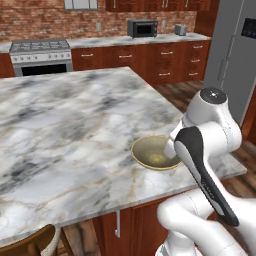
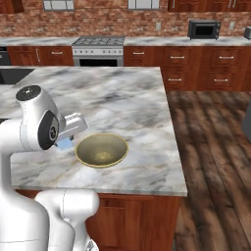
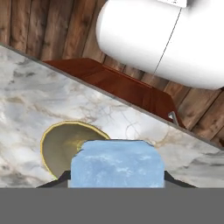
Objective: There are four ice cubes in the ice bowl. Place two ice cubes in each glass of water.
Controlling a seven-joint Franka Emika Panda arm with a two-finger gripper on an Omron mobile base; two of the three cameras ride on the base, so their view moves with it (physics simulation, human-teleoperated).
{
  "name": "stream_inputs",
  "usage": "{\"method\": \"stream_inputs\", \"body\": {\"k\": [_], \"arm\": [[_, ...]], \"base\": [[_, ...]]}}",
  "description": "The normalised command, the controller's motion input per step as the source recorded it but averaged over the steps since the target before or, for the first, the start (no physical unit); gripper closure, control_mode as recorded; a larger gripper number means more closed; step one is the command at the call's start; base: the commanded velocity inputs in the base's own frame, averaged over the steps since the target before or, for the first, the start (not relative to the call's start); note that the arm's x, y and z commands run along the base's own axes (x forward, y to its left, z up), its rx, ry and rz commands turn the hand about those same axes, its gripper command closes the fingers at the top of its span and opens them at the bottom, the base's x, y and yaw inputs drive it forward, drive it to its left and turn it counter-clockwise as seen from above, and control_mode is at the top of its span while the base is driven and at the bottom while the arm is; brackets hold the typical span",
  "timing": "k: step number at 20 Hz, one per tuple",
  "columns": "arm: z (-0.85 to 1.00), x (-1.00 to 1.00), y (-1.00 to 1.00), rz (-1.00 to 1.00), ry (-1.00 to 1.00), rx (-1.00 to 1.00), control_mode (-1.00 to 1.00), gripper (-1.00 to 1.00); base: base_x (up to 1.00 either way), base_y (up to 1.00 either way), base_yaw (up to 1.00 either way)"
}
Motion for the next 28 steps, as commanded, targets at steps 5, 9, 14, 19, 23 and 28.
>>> {"method": "stream_inputs", "body": {"k": [5,9,14,19,23,28], "arm": [[0.00,-0.02,0.00,0.00,0.00,-0.01,1.00,1.00],[0.00,0.00,0.00,0.00,0.00,0.00,1.00,1.00],[0.00,0.00,0.00,0.00,0.00,0.00,1.00,1.00],[0.00,0.00,0.00,0.00,0.00,0.00,1.00,1.00],[0.00,0.00,0.00,0.00,0.00,0.00,1.00,1.00],[0.00,0.00,0.00,0.00,0.00,0.00,1.00,1.00]], "base": [[-0.07,0.00,0.00],[-0.64,-0.04,0.00],[-0.77,-0.01,0.00],[-0.82,0.02,0.00],[-0.63,0.34,0.00],[-0.40,0.69,-0.01]]}}
